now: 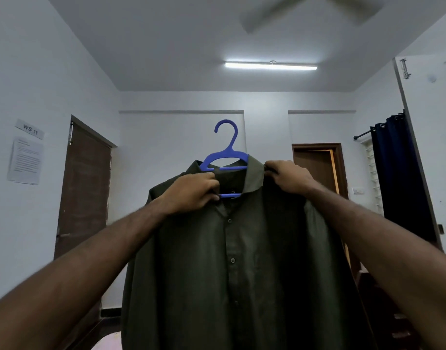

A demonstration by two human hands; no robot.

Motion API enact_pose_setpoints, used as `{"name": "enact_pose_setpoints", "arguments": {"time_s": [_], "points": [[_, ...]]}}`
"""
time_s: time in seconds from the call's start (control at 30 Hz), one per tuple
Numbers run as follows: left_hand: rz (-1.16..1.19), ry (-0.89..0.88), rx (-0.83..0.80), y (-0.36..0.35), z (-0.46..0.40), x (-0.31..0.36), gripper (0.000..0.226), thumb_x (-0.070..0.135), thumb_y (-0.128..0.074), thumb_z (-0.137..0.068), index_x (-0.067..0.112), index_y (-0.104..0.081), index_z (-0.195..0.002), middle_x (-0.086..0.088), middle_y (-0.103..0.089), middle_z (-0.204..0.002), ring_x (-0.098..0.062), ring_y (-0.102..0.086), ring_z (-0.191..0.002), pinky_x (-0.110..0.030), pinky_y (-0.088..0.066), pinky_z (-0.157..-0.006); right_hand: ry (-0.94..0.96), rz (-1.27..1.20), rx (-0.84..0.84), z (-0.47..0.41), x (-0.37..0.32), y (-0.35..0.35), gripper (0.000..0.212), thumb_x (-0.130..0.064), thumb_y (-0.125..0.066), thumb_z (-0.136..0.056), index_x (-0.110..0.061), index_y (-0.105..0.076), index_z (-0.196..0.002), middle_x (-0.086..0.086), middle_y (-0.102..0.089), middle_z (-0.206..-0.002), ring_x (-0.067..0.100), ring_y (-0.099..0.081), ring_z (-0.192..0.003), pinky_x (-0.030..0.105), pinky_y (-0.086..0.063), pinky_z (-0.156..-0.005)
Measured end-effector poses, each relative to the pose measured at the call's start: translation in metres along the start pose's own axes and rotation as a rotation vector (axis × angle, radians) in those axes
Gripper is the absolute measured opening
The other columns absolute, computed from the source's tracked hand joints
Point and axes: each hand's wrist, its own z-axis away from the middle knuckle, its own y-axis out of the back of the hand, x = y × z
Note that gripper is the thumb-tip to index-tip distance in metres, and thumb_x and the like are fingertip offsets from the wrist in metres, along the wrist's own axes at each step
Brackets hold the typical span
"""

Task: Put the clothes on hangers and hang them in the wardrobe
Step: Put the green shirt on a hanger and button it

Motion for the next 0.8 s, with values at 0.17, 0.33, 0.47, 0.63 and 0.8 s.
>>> {"name": "enact_pose_setpoints", "arguments": {"time_s": [0.17, 0.33, 0.47, 0.63, 0.8], "points": [[0.195, 0.137, 0.131, 0.002, -0.008, 0.005, 0.015, 0.036, -0.063, -0.096, 0.023, -0.069, -0.093, 0.015, -0.058, -0.093, -0.008, -0.049, -0.092, -0.028, -0.034, -0.079, -0.015, 0.016, 0.012, 0.006, -0.001, -0.006, 0.025, -0.036, -0.046, -0.107, -0.028, -0.063, -0.123, -0.001, -0.066, -0.127, 0.023, -0.059, -0.111, 0.036, -0.038, -0.080], [0.123, 0.153, 0.078, 0.002, -0.015, 0.016, 0.013, 0.040, -0.060, -0.097, 0.028, -0.065, -0.098, 0.013, -0.057, -0.108, -0.011, -0.043, -0.114, -0.033, -0.019, -0.091, -0.022, 0.003, 0.037, 0.006, -0.009, -0.008, 0.024, -0.037, -0.046, -0.106, -0.030, -0.063, -0.122, -0.001, -0.066, -0.128, 0.024, -0.059, -0.115, 0.037, -0.037, -0.080], [-0.016, 0.090, 0.153, 0.004, -0.009, 0.011, 0.021, 0.048, -0.058, -0.096, 0.030, -0.065, -0.103, 0.008, -0.050, -0.132, -0.015, -0.037, -0.130, -0.039, -0.020, -0.101, -0.039, -0.034, 0.032, 0.008, -0.008, -0.005, 0.026, -0.038, -0.046, -0.107, -0.027, -0.063, -0.124, 0.000, -0.066, -0.126, 0.018, -0.053, -0.100, 0.035, -0.036, -0.079], [0.189, 0.400, 0.336, 0.014, 0.010, -0.014, 0.047, 0.050, -0.044, -0.098, 0.025, -0.048, -0.138, 0.001, -0.042, -0.146, -0.018, -0.037, -0.134, -0.042, -0.023, -0.107, -0.021, -0.115, 0.000, 0.008, 0.002, 0.003, 0.018, -0.036, -0.048, -0.107, -0.028, -0.062, -0.114, -0.003, -0.063, -0.117, 0.016, -0.054, -0.101, 0.035, -0.037, -0.081], [0.241, 0.527, 0.066, 0.037, 0.021, -0.051, 0.027, 0.043, -0.038, -0.106, 0.028, -0.060, -0.103, 0.004, -0.065, -0.099, -0.026, -0.063, -0.100, -0.044, -0.047, -0.084, 0.055, -0.184, 0.028, 0.003, 0.002, 0.025, 0.017, -0.035, -0.052, -0.105, -0.024, -0.064, -0.101, -0.004, -0.066, -0.105, 0.021, -0.062, -0.102, 0.044, -0.050, -0.085]]}}
